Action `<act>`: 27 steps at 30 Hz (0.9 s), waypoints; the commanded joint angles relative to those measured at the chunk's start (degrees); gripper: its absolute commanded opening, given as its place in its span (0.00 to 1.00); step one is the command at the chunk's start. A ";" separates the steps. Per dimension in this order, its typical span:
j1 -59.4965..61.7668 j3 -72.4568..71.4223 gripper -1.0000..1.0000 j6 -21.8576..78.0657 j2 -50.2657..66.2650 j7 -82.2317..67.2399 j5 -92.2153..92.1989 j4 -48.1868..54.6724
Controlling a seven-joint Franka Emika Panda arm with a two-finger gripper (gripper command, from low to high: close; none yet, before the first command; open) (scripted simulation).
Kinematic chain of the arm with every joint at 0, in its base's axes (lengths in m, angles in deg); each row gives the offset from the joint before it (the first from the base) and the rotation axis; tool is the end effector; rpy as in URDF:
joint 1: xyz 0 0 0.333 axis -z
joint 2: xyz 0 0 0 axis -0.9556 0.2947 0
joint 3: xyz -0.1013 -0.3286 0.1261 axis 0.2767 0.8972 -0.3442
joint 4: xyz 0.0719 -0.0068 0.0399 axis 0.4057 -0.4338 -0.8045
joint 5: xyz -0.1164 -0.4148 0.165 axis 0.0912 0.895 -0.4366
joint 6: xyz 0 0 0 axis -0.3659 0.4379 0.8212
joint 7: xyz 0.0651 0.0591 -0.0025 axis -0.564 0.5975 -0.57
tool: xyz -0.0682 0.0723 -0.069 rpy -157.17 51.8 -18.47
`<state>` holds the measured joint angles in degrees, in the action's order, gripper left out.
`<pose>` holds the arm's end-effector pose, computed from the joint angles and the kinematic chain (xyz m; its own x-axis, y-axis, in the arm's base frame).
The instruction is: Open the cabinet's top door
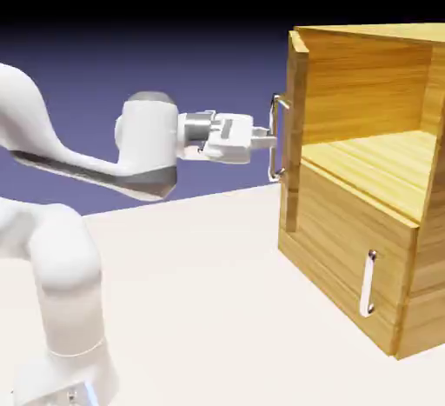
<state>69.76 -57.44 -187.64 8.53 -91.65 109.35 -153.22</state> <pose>0.3238 0.0108 0.5166 0.3548 0.6101 -0.7085 0.3540 0.6137 0.7058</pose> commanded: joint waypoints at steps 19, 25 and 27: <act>-9.15 -31.71 0.00 29.77 -10.01 -15.93 -46.97 -2.29; -8.18 -44.17 0.00 42.61 -5.38 -15.96 -59.01 4.87; -6.54 -48.32 0.00 46.90 -3.44 -15.74 -62.47 8.22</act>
<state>63.22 -105.74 -140.68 5.07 -107.40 46.88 -144.98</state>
